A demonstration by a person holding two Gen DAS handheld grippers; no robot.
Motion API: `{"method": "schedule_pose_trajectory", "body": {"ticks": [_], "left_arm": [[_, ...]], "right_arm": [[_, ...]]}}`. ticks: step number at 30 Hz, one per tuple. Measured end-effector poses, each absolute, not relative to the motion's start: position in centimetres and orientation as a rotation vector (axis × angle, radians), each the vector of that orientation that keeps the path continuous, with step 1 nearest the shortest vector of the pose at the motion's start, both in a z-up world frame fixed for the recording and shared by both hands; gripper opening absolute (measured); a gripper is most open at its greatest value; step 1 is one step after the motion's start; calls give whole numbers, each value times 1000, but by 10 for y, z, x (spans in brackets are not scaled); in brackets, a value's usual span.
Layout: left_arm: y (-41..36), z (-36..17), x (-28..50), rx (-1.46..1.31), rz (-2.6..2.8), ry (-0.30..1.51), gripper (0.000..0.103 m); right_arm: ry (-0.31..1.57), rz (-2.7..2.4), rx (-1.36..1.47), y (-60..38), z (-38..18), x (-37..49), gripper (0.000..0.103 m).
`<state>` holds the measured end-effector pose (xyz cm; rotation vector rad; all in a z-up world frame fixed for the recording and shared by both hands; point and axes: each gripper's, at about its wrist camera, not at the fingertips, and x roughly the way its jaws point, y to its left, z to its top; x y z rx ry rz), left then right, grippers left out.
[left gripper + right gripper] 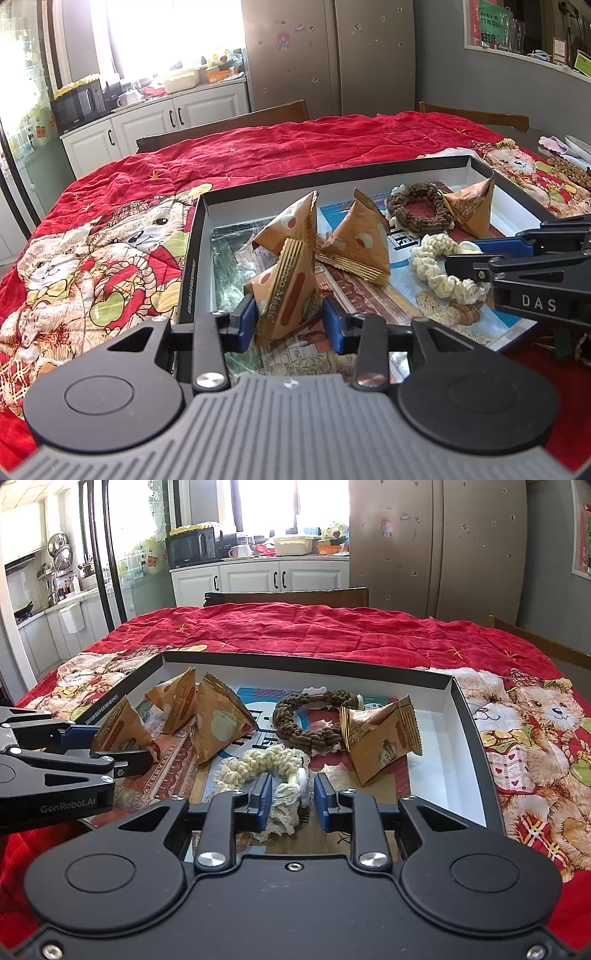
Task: Organize objects
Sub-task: 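Lower the packet and cream bracelet into the box and open both grippers, then withdraw both grippers from the box toward the blue and black crocheted bracelets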
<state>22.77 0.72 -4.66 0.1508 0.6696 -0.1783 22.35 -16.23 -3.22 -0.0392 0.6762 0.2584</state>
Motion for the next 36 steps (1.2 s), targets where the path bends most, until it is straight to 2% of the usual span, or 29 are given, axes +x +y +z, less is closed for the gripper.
{"method": "schedule_pose_trajectory", "body": {"ticks": [9,21,36], "left_arm": [[7,-45,228,154,-179,664,61],[4,-40,221,163,-185,634,74],[1,-32,212,172,-184,599,81]], "right_arm": [[664,262,-41,-163,-29,221,38],[627,249,-60,-163,-22,212,44],[582,245,-21,-173,-4,200,51]]}}
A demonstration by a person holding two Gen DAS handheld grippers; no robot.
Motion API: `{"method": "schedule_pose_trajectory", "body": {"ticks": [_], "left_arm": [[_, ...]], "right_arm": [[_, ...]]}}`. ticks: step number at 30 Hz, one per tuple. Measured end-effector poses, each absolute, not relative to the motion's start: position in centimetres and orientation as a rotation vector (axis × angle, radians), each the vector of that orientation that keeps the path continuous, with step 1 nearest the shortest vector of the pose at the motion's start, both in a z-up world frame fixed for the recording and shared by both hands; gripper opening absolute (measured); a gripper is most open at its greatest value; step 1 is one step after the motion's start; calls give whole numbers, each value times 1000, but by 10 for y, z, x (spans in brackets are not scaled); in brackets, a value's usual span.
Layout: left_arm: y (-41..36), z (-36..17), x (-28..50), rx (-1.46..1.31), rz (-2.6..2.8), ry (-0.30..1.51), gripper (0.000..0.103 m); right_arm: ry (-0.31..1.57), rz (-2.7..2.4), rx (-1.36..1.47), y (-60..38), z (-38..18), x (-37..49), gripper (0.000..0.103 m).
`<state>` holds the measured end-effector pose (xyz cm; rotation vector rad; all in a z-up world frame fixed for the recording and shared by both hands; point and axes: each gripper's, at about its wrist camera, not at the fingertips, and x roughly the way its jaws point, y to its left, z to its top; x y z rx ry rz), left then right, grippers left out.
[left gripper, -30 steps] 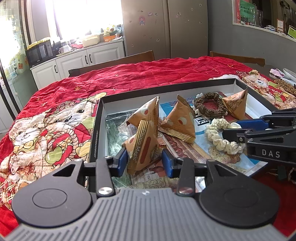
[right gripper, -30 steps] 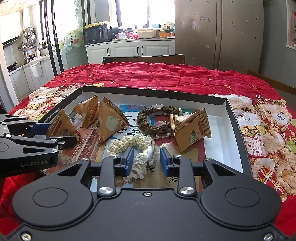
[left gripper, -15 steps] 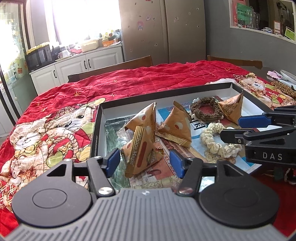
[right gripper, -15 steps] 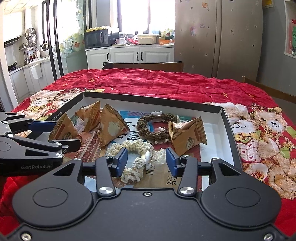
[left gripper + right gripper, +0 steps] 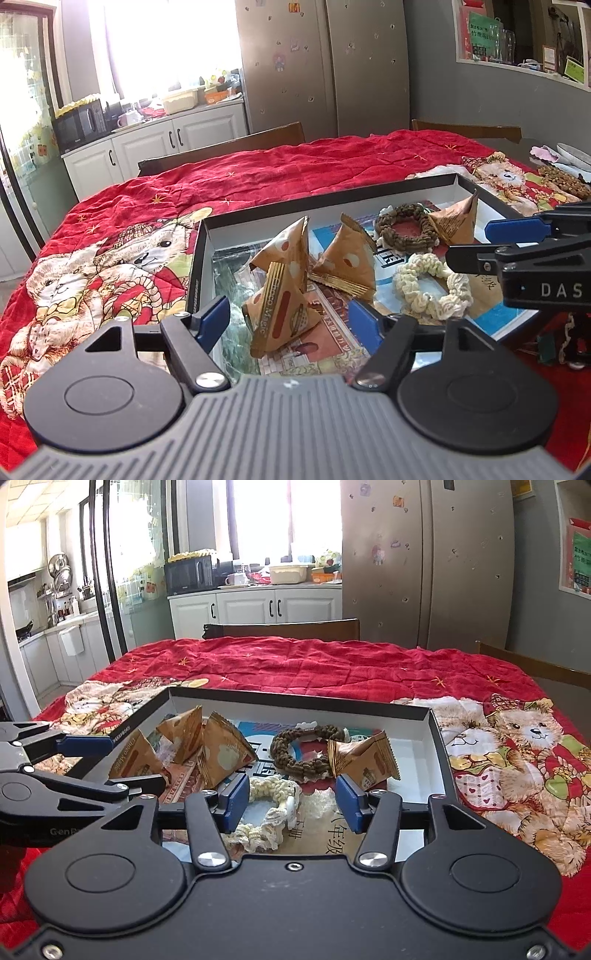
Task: Organize objects
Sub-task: 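Withdraw both grippers from the box toward the blue and black crocheted bracelets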
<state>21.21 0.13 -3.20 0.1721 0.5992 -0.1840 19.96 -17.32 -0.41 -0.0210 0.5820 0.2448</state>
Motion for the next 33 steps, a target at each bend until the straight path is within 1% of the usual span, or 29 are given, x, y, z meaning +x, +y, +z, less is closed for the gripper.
{"method": "schedule_pose_trajectory", "body": {"ticks": [4,9,26,33], "left_arm": [[1,-29,209,171,-184,590,82],[2,-23,203,171,-185,573,83],[0,-3,182,188,-199,527,85],[-1,4,172,196,-207,509,87]], "right_arm": [[573,247,-14,-176,2,195,51],[558,248,-12,-178,9,187,54],[510,264,-30,-179,32,160,55],[493,267,-44,-182,41,147,58]]}}
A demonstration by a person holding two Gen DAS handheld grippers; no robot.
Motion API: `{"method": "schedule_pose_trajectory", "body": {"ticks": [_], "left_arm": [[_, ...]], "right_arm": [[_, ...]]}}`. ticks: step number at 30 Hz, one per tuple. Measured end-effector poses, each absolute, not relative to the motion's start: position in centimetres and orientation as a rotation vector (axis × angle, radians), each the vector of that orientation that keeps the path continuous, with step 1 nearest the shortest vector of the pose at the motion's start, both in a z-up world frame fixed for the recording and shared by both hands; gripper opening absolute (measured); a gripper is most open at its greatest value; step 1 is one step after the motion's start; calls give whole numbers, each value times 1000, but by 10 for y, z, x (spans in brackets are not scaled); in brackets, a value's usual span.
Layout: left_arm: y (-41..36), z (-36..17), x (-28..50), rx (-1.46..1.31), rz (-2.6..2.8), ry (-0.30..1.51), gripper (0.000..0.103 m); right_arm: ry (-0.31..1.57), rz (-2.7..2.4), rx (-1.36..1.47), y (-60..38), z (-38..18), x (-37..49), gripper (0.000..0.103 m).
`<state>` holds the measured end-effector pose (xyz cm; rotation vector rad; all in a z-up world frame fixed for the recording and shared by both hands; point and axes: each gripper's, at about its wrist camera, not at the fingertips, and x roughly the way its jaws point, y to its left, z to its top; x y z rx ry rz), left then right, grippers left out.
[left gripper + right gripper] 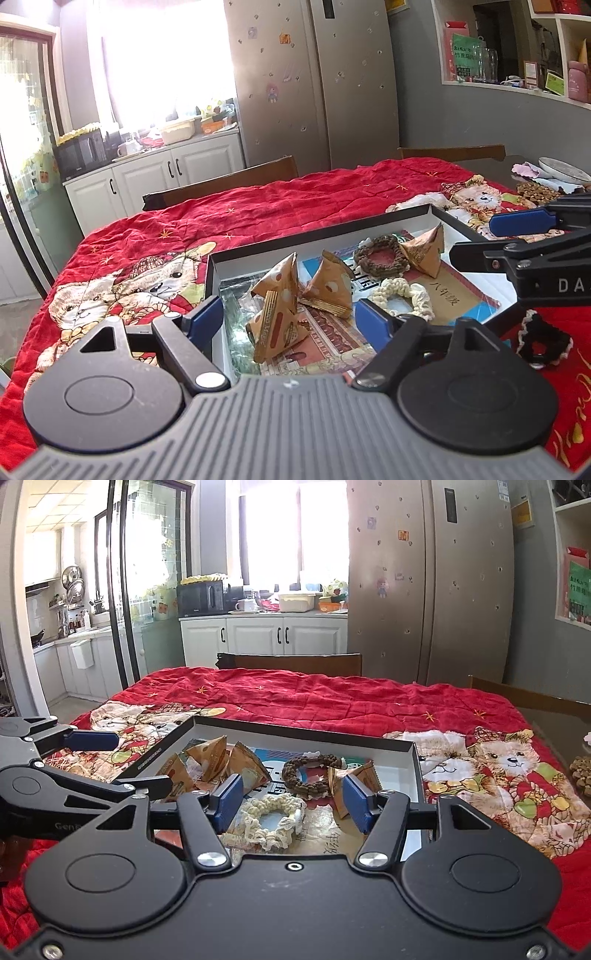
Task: Organize objects
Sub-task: 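Withdraw both grippers from the box toward the blue and black crocheted bracelets, then grasp the blue crocheted bracelet with the left gripper while the right grasps the black-and-white one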
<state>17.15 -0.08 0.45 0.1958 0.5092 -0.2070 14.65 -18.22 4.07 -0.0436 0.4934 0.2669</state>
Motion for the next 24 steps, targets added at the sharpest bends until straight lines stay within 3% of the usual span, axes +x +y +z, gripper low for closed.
{"method": "schedule_pose_trajectory", "body": {"ticks": [24], "left_arm": [[-4,22,137,234,-234,461,88]], "right_arm": [[465,245,-86,-202,59,104,60]]}}
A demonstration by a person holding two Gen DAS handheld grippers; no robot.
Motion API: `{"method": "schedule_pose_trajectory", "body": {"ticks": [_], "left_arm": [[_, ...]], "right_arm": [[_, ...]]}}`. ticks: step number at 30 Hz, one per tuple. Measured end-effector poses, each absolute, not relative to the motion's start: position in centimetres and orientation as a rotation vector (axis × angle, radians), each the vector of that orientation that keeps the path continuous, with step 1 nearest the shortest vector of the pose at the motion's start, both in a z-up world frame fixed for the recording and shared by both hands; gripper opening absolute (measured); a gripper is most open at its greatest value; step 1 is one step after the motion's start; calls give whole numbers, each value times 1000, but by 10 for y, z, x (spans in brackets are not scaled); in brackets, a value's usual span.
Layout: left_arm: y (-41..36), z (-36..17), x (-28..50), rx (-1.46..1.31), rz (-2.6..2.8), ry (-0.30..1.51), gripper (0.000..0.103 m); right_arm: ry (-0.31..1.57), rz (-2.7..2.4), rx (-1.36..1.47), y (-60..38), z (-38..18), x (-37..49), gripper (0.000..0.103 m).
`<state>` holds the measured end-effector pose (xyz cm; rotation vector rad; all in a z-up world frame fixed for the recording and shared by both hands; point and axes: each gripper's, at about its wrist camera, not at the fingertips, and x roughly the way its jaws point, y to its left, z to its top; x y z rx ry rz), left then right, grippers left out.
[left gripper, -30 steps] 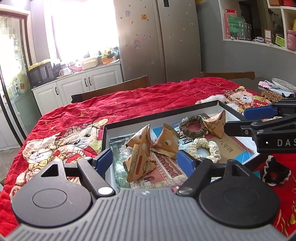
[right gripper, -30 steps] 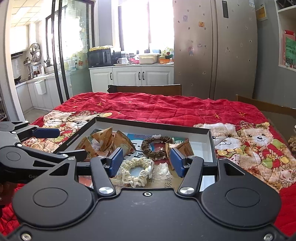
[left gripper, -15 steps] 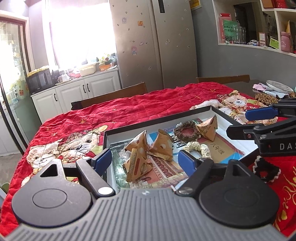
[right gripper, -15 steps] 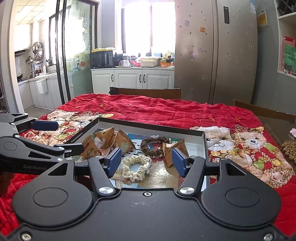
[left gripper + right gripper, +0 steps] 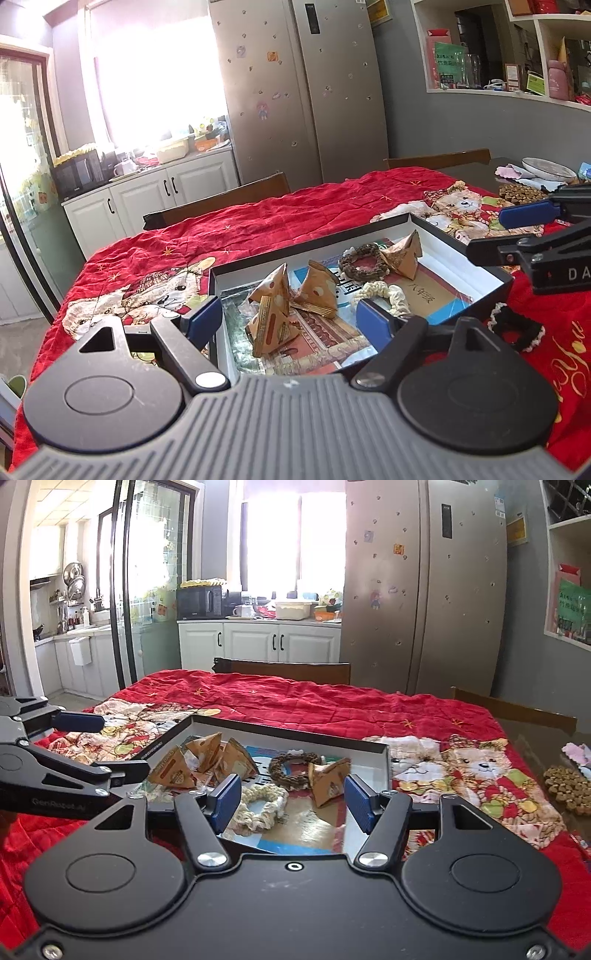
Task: Organize objects
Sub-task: 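Grasp the blue crocheted bracelet with the left gripper while the right grasps the black-and-white one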
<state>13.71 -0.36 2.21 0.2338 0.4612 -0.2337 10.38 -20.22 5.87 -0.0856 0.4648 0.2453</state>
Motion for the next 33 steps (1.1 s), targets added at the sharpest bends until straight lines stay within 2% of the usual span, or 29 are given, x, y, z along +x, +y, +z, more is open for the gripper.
{"method": "schedule_pose_trajectory", "body": {"ticks": [16,33], "left_arm": [[-5,18,112,264,-274,476,88],[-12,-21,90,300,-370,588,87]], "right_arm": [[499,159,-116,-242,54,78,61],[614,134,-98,-267,4,68,59]]}}
